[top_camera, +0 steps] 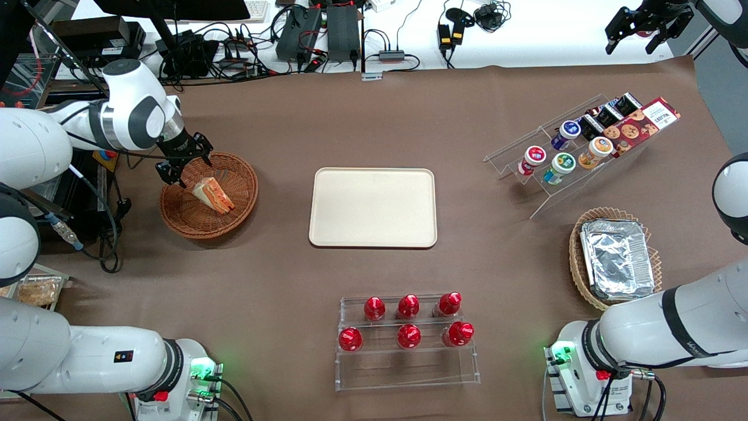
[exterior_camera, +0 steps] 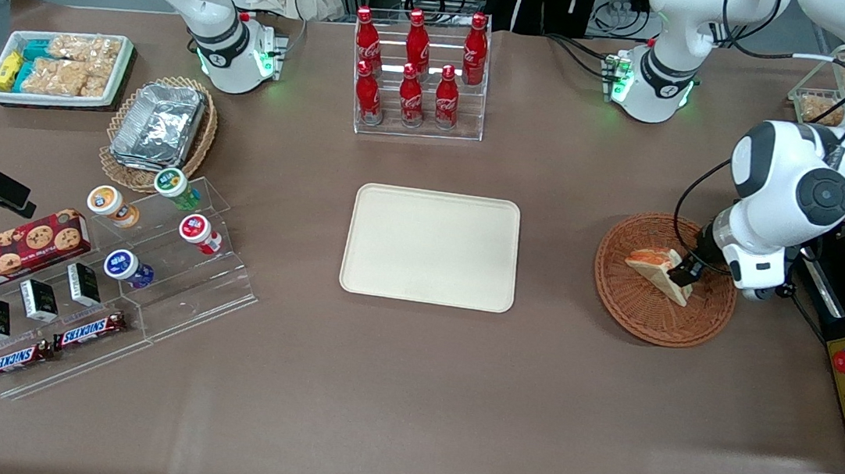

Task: Place sandwich from basket to tray
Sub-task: 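Move the left gripper down over the wrapped sandwich in the wicker basket, then close the left gripper on the sandwich and lift it from the basket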

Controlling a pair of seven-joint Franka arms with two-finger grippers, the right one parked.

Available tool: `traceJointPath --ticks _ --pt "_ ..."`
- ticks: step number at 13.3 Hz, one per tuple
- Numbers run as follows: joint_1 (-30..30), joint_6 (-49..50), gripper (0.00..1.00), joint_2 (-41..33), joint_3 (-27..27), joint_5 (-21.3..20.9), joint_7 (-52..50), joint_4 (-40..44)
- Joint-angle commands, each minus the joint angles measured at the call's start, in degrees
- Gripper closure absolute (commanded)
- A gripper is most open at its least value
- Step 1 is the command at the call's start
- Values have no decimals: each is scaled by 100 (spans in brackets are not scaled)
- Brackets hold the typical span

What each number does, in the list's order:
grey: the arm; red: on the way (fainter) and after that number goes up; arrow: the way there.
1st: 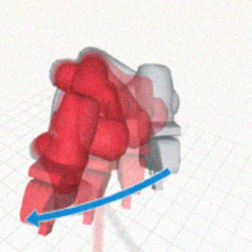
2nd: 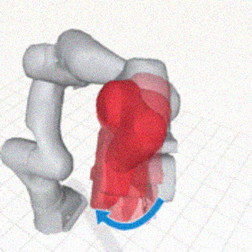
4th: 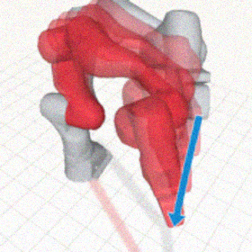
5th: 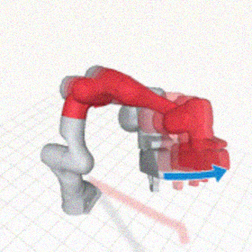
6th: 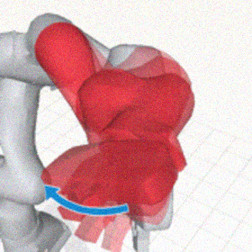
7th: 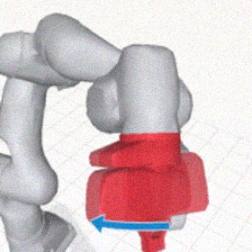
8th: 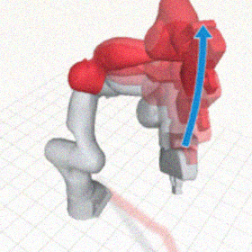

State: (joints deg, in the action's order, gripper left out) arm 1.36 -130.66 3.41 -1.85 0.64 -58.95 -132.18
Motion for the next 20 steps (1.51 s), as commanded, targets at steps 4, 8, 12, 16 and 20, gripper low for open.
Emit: traceJointPath --ticks 4,8,12,16,20 --pt "57 -724 0 424 0 59 -442 -150" --pt "66 -760 0 538 0 24 -451 -212" --pt "101 -830 34 670 0 15 -442 -203" --pt "198 -288 100 495 -17 -28 -600 -98" --pt "198 1255 100 81 0 -72 -276 812"
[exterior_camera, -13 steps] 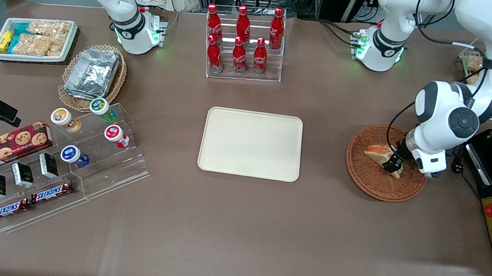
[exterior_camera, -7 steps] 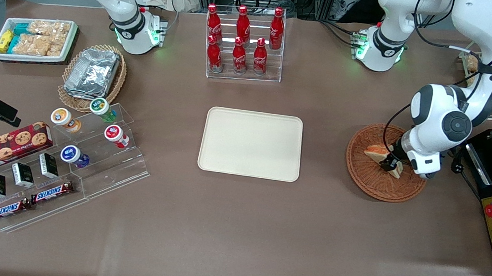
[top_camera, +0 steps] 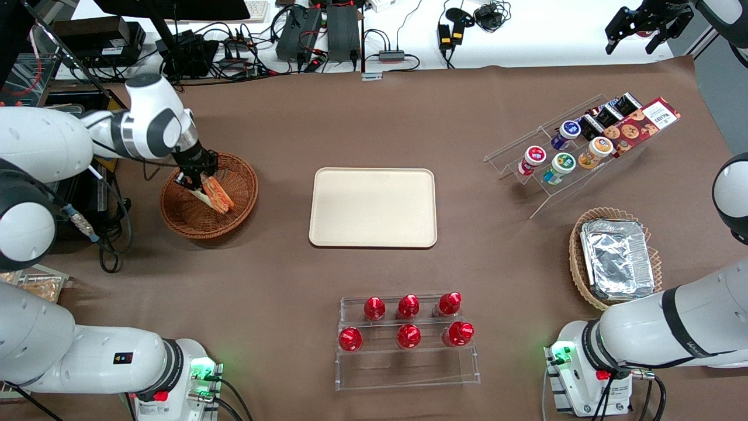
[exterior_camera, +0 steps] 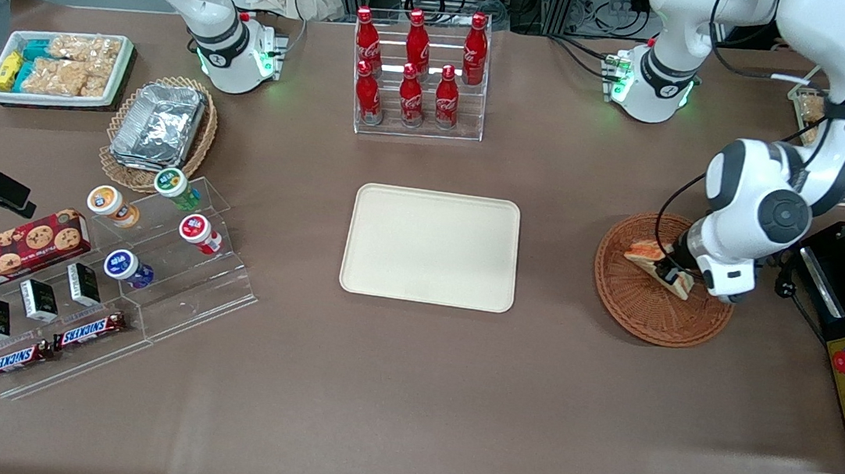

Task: Place sandwich from basket to tray
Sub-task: 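Close the left gripper on the sandwich and lift it from the basket, then carry the sandwich with the left gripper over the cream tray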

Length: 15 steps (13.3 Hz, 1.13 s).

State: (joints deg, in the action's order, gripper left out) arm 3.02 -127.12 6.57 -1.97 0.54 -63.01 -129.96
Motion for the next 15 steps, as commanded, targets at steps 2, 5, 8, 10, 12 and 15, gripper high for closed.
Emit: traceJointPath --ticks 2,5,8,10,12,15 --pt "41 2124 100 -174 4 -290 297 1653" --pt "41 3287 100 -164 12 -291 1209 2763" --pt "49 3571 100 -191 -22 -309 1791 3047" --pt "50 3562 100 -156 -276 -352 1993 3056" --pt "50 3510 100 -86 -662 -414 2012 3082" --pt "58 3483 100 230 -1505 -423 2012 3292"
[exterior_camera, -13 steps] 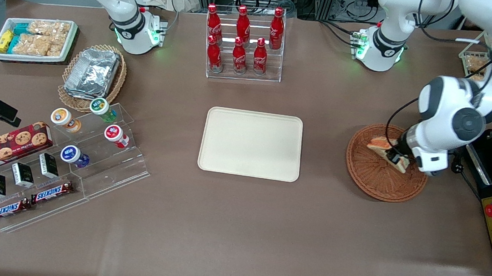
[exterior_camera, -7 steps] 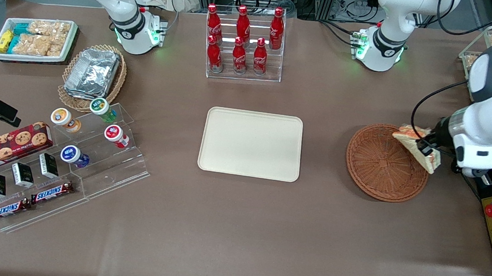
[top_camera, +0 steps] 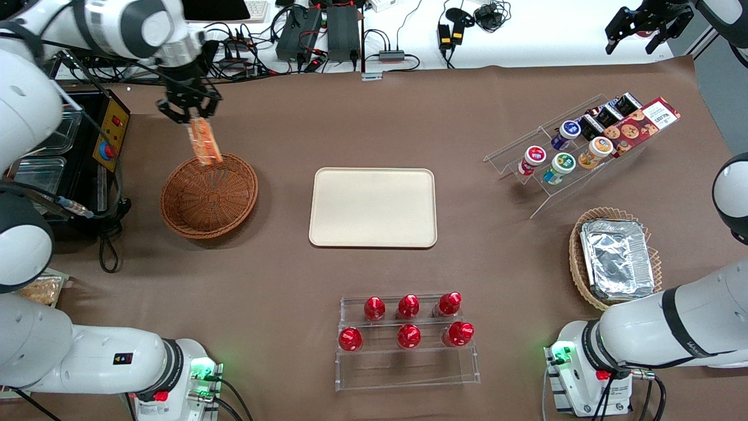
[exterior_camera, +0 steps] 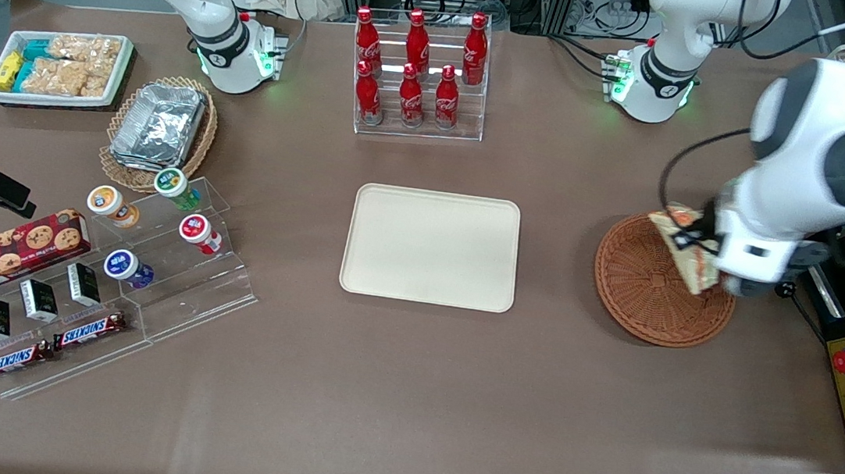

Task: Place sandwich from basket to tray
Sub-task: 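Carry the sandwich with the left gripper over the cream tray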

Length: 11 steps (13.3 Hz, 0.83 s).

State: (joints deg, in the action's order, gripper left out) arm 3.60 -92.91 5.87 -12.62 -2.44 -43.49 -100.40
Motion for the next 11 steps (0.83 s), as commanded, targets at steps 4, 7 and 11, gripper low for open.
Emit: traceJointPath --ticks 4,7,11 --pt "438 -244 100 792 -1049 -151 7 583" --pt "948 -666 100 1248 -1058 -388 -45 583" --pt "1502 -1247 100 2030 -1049 -757 -107 530"
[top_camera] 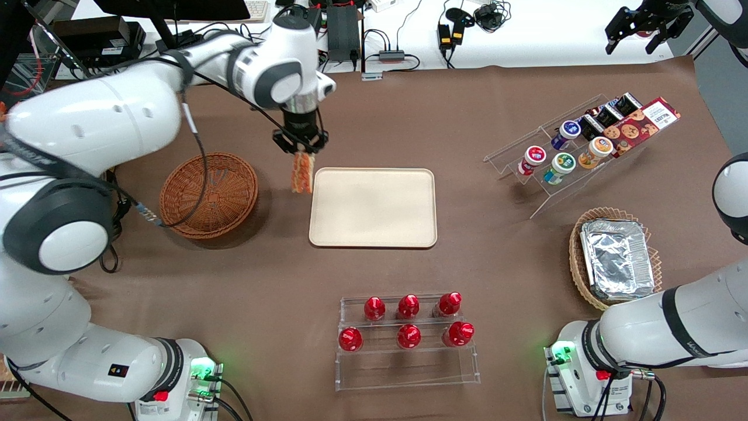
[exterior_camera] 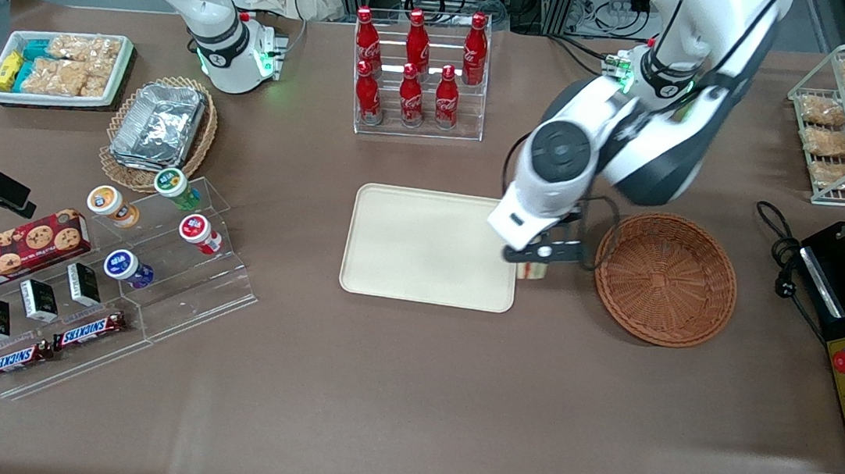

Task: Place sandwich from basket to tray
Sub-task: 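Carry the sandwich with the left gripper over the cream tray, then lower the sandwich onto the tray and open the left gripper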

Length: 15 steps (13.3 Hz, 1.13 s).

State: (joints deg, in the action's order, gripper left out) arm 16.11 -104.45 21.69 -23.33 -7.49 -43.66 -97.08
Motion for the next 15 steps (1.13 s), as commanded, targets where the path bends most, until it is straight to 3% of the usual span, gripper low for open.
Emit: traceJointPath --ticks 1,6,8,9,11,12,15 --pt "340 -189 100 616 22 -392 -186 190" --pt "429 -759 99 1030 31 -649 -275 -21" --pt "429 -1086 89 1109 39 -649 -310 -118" --pt "437 -1113 79 1118 39 -657 -310 -118" --pt "429 -1174 18 1205 48 -823 -319 -109" --pt "420 -1227 0 1224 48 -851 -319 -109" --pt "358 -1227 0 1215 57 -851 -319 -92"
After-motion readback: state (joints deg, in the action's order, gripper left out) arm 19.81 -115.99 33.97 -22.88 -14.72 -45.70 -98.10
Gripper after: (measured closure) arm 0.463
